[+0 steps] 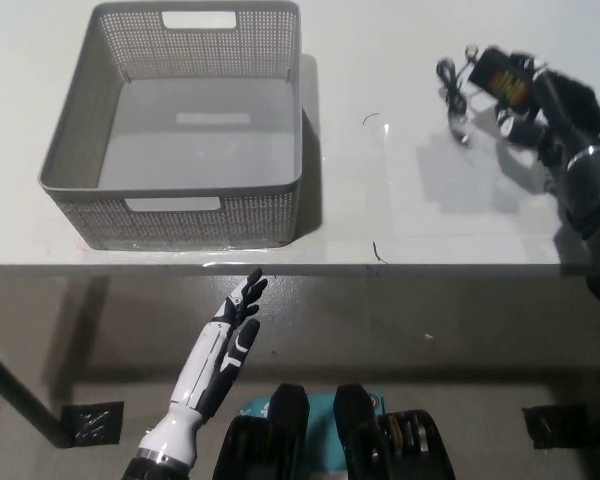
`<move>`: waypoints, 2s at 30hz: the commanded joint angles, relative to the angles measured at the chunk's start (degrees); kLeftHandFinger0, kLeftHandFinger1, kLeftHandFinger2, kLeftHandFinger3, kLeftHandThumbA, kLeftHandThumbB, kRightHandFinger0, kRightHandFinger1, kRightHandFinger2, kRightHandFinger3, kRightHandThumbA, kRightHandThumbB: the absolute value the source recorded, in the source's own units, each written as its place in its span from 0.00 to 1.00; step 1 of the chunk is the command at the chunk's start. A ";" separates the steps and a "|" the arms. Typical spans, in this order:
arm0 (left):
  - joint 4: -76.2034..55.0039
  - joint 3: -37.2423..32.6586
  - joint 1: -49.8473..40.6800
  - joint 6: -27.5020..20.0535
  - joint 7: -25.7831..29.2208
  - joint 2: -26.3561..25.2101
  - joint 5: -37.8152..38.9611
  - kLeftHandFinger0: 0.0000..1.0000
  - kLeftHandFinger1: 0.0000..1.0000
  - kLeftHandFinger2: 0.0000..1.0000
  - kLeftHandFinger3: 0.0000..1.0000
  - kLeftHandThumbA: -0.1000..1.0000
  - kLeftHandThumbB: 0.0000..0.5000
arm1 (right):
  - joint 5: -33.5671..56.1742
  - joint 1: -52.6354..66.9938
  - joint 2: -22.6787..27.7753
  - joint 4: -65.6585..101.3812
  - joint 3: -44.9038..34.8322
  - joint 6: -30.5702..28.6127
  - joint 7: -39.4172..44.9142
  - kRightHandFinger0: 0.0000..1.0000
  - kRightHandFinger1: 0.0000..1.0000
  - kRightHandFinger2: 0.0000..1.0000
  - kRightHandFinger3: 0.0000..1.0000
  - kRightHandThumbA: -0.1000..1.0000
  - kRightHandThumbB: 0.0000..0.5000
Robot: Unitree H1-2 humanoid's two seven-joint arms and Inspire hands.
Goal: Use the right hand to pick up a black power cord and place it into a container on the left hand side
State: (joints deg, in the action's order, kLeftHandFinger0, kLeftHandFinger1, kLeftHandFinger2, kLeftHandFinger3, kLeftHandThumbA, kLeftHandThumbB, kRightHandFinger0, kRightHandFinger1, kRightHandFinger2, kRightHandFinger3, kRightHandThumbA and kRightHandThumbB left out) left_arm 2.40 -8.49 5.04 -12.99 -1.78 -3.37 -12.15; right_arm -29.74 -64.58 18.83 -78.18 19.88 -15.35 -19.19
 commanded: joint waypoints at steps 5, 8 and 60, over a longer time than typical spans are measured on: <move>-1.22 0.02 0.60 -0.52 -0.09 -0.47 -0.56 1.00 1.00 1.00 1.00 1.00 0.05 | 2.04 -10.26 2.81 8.15 -3.37 -3.68 -3.97 0.00 0.42 0.80 0.90 0.00 0.29; -1.25 -0.15 0.64 -0.63 -0.12 -0.72 -1.10 1.00 1.00 1.00 1.00 1.00 0.05 | 1.53 -10.74 2.71 11.05 -3.84 -3.43 -3.97 0.00 0.40 0.80 0.88 0.00 0.29; -3.48 -2.67 -1.12 2.25 -1.71 -1.07 -3.12 1.00 1.00 1.00 1.00 1.00 0.03 | -3.59 -14.29 -25.16 10.64 2.55 0.82 -3.73 0.00 0.46 0.85 0.91 0.00 0.30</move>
State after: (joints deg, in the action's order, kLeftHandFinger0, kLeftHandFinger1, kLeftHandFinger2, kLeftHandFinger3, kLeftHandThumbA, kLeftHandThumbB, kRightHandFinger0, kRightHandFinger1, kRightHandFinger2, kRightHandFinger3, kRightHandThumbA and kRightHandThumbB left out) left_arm 0.30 -10.79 3.03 -10.57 -2.98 -4.40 -15.08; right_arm -33.07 -73.70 -4.15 -66.76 21.91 -12.76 -19.57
